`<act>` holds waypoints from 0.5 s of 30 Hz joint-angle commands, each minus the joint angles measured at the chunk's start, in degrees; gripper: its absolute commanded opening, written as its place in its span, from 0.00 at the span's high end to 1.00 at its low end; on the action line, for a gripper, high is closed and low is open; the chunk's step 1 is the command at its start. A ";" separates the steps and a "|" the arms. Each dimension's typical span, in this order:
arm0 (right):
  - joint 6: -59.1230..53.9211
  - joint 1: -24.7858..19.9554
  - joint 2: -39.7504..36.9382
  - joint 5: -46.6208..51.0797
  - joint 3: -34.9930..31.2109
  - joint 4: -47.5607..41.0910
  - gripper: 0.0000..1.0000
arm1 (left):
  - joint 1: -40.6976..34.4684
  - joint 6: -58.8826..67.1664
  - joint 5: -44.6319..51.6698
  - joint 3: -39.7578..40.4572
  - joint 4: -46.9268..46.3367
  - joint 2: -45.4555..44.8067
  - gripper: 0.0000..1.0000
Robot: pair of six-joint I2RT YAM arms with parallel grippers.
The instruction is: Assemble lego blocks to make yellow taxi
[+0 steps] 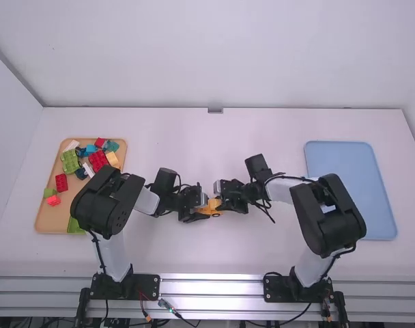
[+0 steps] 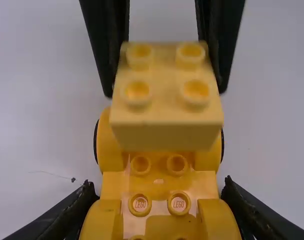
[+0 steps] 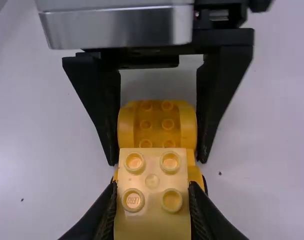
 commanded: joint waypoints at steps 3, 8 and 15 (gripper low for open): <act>3.85 1.22 -0.72 2.12 -1.70 2.10 1.00 | 0.09 0.22 0.24 0.85 -0.26 0.66 0.34; 3.80 0.46 -0.66 1.38 -2.16 2.71 1.00 | 0.31 0.20 0.28 0.85 -0.26 0.66 0.34; 3.85 0.44 0.00 1.27 -2.10 3.93 1.00 | 0.07 0.22 0.42 0.85 -0.31 0.66 0.33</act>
